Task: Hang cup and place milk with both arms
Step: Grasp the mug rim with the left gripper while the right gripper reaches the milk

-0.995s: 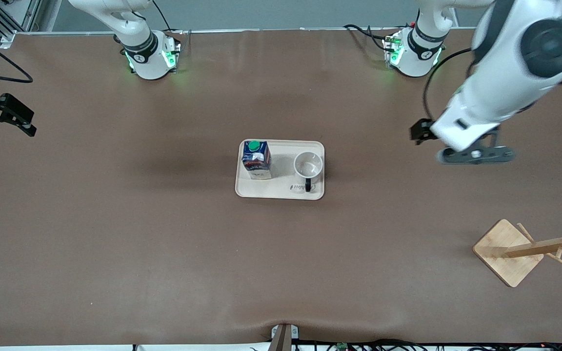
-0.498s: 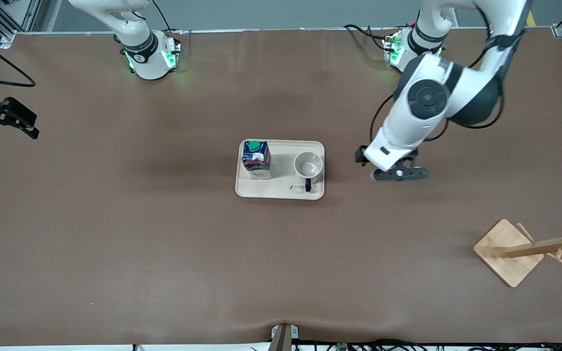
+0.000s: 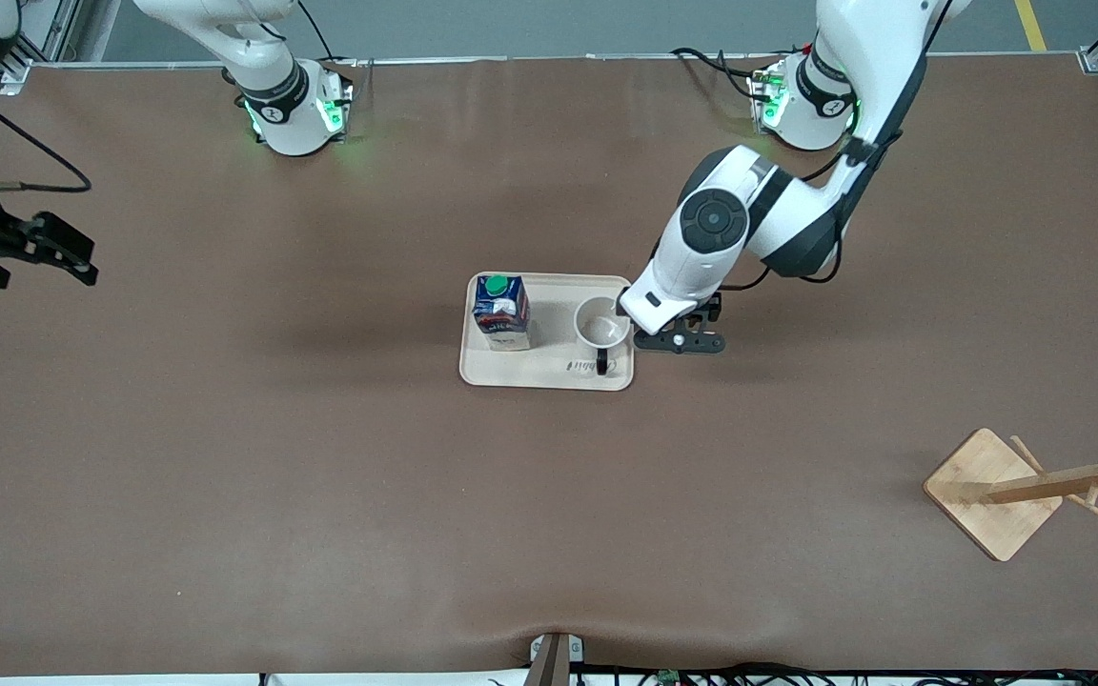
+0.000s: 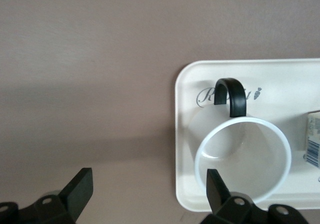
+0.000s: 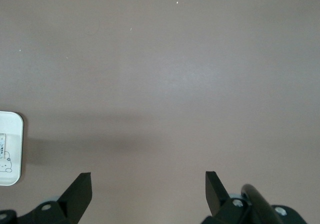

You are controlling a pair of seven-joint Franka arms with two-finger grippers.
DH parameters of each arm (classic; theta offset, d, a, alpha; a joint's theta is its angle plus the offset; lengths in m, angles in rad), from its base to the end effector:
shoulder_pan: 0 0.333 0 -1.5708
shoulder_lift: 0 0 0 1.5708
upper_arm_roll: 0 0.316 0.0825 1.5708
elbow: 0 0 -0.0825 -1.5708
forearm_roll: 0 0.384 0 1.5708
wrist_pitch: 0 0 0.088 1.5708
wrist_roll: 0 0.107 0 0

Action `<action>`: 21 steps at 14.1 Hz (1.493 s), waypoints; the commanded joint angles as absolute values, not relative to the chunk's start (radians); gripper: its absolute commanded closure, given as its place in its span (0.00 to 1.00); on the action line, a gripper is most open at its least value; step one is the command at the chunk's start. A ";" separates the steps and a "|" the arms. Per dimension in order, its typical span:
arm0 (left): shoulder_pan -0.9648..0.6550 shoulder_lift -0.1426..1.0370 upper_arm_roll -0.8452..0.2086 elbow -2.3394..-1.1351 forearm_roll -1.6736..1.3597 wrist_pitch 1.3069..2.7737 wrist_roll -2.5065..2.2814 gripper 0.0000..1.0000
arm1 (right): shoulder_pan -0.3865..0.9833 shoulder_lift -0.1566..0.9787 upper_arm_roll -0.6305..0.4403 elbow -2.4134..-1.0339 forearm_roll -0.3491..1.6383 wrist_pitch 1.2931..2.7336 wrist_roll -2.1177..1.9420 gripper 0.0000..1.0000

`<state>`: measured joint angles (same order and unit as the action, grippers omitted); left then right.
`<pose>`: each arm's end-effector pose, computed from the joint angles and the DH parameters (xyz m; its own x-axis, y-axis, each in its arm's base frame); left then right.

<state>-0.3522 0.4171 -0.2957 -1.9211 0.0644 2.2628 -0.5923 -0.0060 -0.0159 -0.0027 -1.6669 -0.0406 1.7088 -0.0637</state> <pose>0.4986 -0.3648 0.2782 0.9933 -0.0784 -0.0852 -0.0762 -0.9967 0.0284 0.5608 -0.0087 0.6001 0.9967 0.0605 0.0550 0.0581 -0.9973 0.0440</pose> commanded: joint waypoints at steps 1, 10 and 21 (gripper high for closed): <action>-0.394 0.494 -0.295 -1.911 0.075 2.342 -0.685 0.00 | 0.006 0.006 0.003 -1.637 -0.029 1.698 -0.075 0.00; -0.431 0.561 -0.295 -1.884 0.087 2.376 -0.716 1.00 | -0.021 0.141 -0.003 -1.638 0.086 1.637 -0.067 0.00; -0.218 0.224 -0.287 -1.733 0.089 1.962 -0.613 1.00 | 0.164 0.248 0.002 -1.626 0.247 1.569 0.158 0.00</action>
<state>-0.2758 0.2900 -0.2835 -1.7234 0.0706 2.0102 -0.6664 0.1119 0.2159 0.0053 -1.6633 0.2317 1.5741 0.1211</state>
